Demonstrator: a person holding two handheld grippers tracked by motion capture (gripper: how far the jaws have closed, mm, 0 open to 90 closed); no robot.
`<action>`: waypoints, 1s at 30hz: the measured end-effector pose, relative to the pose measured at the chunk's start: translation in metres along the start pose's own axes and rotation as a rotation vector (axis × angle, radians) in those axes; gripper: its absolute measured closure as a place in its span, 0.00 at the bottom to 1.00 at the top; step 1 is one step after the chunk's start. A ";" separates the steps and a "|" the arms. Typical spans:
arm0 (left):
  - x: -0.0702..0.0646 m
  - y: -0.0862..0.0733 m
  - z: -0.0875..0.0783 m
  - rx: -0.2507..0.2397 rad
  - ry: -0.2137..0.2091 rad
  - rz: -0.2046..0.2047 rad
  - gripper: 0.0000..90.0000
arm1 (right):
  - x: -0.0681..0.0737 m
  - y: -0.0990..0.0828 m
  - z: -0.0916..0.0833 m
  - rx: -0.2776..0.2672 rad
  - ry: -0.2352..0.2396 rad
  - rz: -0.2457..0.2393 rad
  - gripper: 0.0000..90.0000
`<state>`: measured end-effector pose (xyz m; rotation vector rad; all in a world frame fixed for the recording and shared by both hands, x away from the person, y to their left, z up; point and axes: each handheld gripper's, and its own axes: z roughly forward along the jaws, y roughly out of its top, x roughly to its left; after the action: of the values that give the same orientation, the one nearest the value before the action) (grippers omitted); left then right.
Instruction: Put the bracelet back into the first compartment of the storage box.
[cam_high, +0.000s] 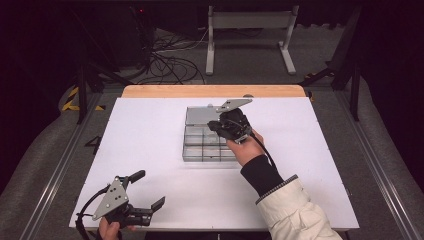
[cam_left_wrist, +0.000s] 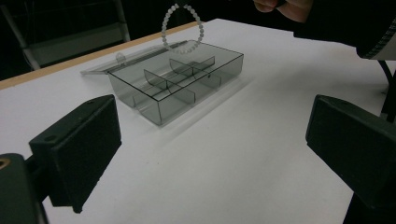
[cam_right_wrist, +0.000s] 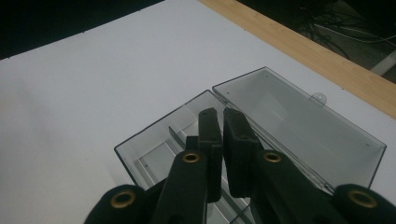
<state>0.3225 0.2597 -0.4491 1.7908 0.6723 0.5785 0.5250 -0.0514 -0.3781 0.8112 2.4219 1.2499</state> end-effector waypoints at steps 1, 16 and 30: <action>0.000 0.000 -0.001 0.001 0.002 -0.002 0.04 | 0.000 0.000 0.002 -0.002 0.001 0.003 0.96; -0.003 -0.004 -0.012 0.003 0.037 -0.013 0.04 | 0.012 0.003 0.034 -0.072 -0.002 -0.011 0.96; -0.003 -0.005 -0.013 0.002 0.042 -0.020 0.04 | 0.018 0.000 0.062 -0.068 -0.011 0.010 0.96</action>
<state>0.3105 0.2677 -0.4500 1.7766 0.7189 0.6036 0.5415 -0.0002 -0.4136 0.8099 2.3562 1.3207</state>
